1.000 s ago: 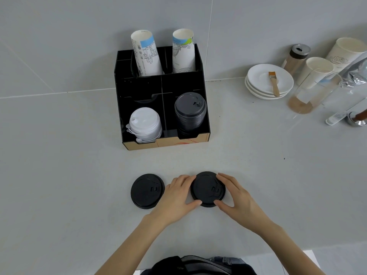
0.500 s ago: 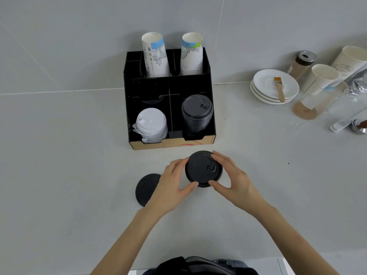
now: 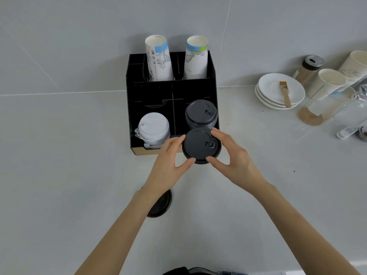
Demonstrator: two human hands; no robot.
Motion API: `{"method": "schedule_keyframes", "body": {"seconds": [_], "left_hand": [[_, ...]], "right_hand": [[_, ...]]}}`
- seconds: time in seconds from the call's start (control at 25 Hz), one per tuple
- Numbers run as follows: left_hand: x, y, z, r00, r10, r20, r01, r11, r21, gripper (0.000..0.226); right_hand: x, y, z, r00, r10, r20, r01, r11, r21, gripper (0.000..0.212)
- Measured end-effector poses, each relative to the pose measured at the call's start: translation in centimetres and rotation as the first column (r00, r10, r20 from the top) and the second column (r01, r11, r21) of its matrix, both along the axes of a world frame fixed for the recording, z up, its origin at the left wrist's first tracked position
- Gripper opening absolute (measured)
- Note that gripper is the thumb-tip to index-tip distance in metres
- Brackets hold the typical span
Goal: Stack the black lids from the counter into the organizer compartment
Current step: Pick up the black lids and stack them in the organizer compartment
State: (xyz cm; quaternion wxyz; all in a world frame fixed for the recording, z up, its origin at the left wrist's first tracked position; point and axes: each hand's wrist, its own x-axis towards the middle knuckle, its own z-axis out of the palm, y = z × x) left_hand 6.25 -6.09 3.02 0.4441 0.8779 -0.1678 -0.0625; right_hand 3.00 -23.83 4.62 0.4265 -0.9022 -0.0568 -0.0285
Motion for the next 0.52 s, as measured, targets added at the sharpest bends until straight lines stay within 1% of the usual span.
{"method": "schedule_keyframes", "body": {"seconds": [0.2, 0.36, 0.52], "left_hand": [[3.3, -0.7, 1.4, 0.999, 0.024, 0.031, -0.023, 1.000, -0.019, 0.058], [6.0, -1.4, 1.7, 0.996, 0.043, 0.080, -0.042, 0.999, -0.010, 0.057], [7.8, -2.1, 1.2, 0.996, 0.050, 0.073, -0.049, 0.999, -0.004, 0.056]], "right_hand": [[3.5, -0.4, 1.3, 0.999, -0.031, 0.024, 0.032, 0.999, -0.008, 0.057], [6.1, -0.8, 1.7, 0.999, -0.032, 0.035, 0.033, 0.998, -0.045, 0.055], [8.1, -1.4, 1.5, 0.999, -0.034, 0.008, 0.035, 0.996, -0.079, 0.055]]}}
